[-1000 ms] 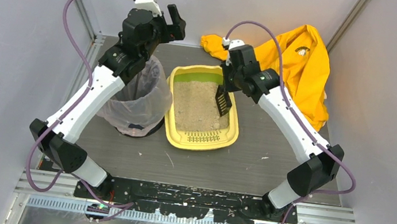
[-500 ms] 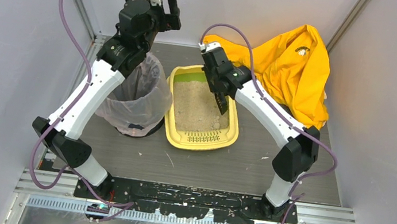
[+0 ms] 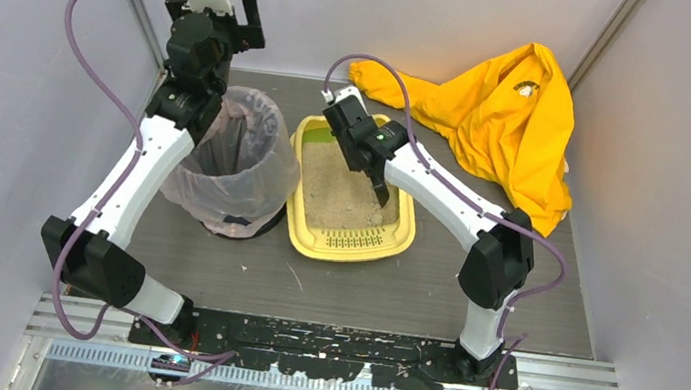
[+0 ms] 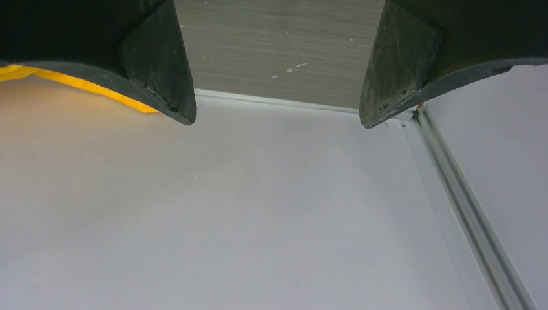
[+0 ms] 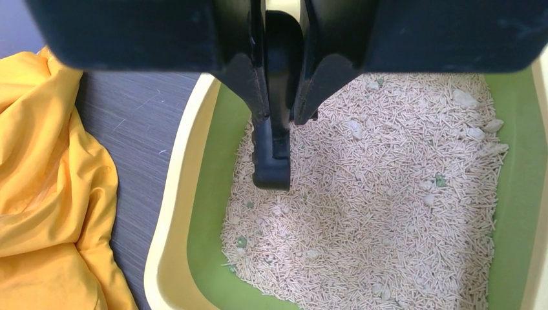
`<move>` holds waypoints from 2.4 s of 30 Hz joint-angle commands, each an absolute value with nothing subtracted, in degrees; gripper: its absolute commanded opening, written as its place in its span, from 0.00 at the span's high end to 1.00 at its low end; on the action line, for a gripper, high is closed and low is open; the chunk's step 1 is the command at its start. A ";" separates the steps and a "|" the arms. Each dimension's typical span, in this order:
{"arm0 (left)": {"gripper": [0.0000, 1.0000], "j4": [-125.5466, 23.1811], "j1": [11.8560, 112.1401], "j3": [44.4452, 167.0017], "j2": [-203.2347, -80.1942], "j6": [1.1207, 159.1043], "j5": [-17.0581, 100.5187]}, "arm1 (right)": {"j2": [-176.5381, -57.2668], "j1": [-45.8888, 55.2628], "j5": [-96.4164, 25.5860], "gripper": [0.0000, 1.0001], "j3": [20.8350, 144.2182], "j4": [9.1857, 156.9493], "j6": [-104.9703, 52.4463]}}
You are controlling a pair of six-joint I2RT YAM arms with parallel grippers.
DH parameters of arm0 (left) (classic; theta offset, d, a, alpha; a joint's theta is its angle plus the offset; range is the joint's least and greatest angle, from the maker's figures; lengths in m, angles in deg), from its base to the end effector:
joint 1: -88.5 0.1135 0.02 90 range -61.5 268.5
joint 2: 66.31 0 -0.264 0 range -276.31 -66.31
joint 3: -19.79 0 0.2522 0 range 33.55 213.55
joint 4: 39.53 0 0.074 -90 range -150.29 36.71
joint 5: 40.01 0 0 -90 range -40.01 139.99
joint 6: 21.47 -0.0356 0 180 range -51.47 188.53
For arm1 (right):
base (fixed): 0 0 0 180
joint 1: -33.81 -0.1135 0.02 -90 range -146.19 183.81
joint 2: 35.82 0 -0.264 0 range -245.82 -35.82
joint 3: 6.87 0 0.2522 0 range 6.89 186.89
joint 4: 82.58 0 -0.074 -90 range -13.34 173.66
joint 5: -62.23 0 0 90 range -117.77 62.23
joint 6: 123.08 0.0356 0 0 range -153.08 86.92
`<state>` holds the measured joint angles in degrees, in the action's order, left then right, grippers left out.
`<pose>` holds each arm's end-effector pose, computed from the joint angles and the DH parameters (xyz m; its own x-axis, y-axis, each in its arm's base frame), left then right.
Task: Clean the litter box
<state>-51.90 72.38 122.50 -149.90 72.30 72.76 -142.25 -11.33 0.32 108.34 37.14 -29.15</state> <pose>0.3256 -0.0797 0.4710 0.1201 -0.0978 -0.9879 -0.1056 0.9882 -0.1107 0.3008 0.2785 0.3227 -0.5794 -0.4965 -0.6463 -0.3798 0.8661 -0.3250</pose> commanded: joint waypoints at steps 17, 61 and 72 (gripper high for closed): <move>0.14 -23.42 73.08 122.35 -154.41 67.46 78.77 | -134.74 -11.27 -8.39 0.99 97.71 40.91 -13.11; 0.20 -24.42 74.09 114.09 -151.65 72.53 79.74 | -137.46 2.51 -25.91 0.99 100.70 52.27 -5.87; 0.21 -21.33 74.83 111.12 -148.79 68.80 80.04 | -134.51 4.75 -35.72 0.99 89.70 52.48 -6.69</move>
